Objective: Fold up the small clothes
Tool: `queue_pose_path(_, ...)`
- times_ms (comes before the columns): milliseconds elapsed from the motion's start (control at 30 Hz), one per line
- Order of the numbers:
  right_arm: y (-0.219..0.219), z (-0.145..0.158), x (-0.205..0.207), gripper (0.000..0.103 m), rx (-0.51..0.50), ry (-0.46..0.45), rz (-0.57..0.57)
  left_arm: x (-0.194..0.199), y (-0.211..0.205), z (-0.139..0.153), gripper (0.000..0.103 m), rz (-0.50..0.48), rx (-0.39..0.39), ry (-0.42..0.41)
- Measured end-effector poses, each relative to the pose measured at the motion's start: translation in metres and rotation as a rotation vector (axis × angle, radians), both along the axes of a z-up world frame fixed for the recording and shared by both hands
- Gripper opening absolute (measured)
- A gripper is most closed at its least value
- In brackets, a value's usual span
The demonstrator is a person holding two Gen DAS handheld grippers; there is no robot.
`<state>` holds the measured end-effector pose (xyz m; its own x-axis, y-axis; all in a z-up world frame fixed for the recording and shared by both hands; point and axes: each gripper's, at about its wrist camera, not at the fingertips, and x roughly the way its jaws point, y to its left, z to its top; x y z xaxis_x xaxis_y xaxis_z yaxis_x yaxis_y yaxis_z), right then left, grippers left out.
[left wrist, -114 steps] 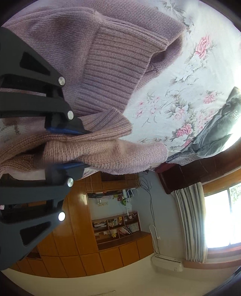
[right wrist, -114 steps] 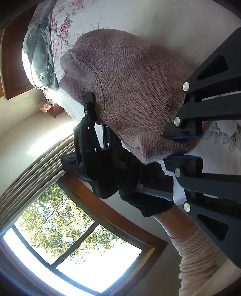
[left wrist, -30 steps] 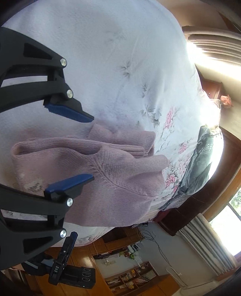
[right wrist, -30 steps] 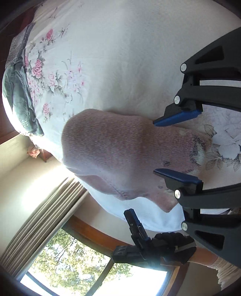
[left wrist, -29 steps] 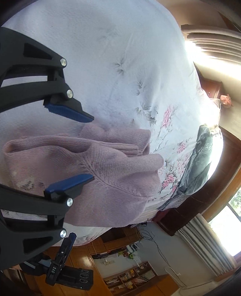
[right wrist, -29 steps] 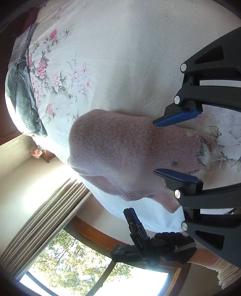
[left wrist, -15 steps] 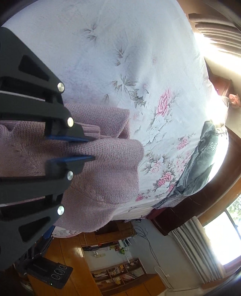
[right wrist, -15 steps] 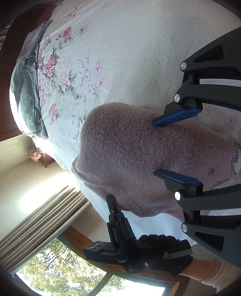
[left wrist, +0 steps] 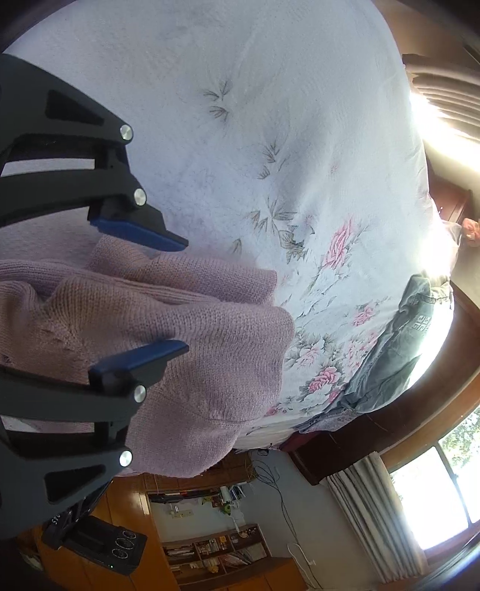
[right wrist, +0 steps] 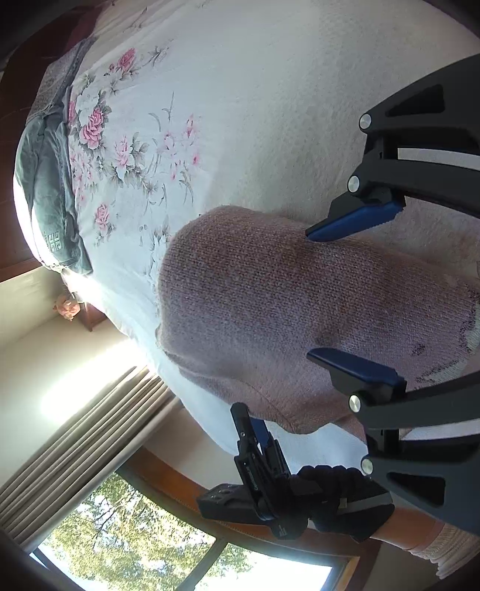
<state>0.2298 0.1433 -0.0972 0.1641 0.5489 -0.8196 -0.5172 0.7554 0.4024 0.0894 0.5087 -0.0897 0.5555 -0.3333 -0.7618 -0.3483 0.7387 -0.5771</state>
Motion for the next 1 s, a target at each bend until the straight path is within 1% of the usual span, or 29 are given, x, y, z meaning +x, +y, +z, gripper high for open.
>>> queue_pose_path(33,-0.004,0.002,-0.001,0.061,0.019,0.002,-0.001,-0.007,0.000,0.005,0.056,-0.009,-0.008,-0.015)
queue_pose_path(67,-0.007,0.004,-0.002,0.061,0.037,0.007,-0.005,-0.015,0.000,0.010,0.062,-0.014,-0.013,-0.027)
queue_pose_path(100,-0.011,0.006,-0.003,0.061,0.054,0.014,-0.009,-0.022,0.000,0.014,0.065,-0.022,-0.022,-0.037)
queue_pose_path(167,-0.018,0.008,-0.006,0.062,0.089,0.032,-0.014,-0.035,-0.004,0.015,0.069,-0.060,-0.048,-0.045)
queue_pose_path(233,-0.024,0.008,-0.008,0.064,0.109,0.043,-0.021,-0.045,-0.009,0.012,0.070,-0.093,-0.060,-0.040)
queue_pose_path(333,-0.031,0.007,-0.008,0.066,0.125,0.049,-0.029,-0.052,-0.015,0.000,0.071,-0.115,-0.107,-0.044)
queue_pose_path(433,-0.036,0.002,-0.005,0.069,0.144,0.075,-0.044,-0.051,-0.016,-0.018,0.071,-0.108,-0.129,-0.021)
queue_pose_path(500,-0.037,-0.002,-0.004,0.069,0.150,0.089,-0.046,-0.047,-0.016,-0.031,0.071,-0.108,-0.167,-0.014)
queue_pose_path(600,-0.038,-0.006,-0.002,0.069,0.155,0.097,-0.041,-0.041,-0.017,-0.044,0.071,-0.131,-0.214,-0.022)
queue_pose_path(667,-0.038,-0.009,-0.001,0.073,0.168,0.113,-0.039,-0.036,-0.019,-0.051,0.071,-0.154,-0.246,-0.033)
queue_pose_path(767,-0.038,-0.017,0.004,0.074,0.184,0.130,-0.042,-0.027,-0.022,-0.063,0.071,-0.176,-0.291,-0.027)
queue_pose_path(833,-0.036,-0.023,0.007,0.075,0.185,0.144,-0.048,-0.021,-0.025,-0.068,0.073,-0.186,-0.322,-0.035)
queue_pose_path(900,-0.033,-0.031,0.011,0.076,0.179,0.165,-0.052,-0.016,-0.027,-0.069,0.077,-0.197,-0.349,-0.048)
queue_pose_path(1000,-0.028,-0.045,0.014,0.080,0.201,0.212,-0.049,-0.011,-0.032,-0.072,0.080,-0.232,-0.366,-0.065)
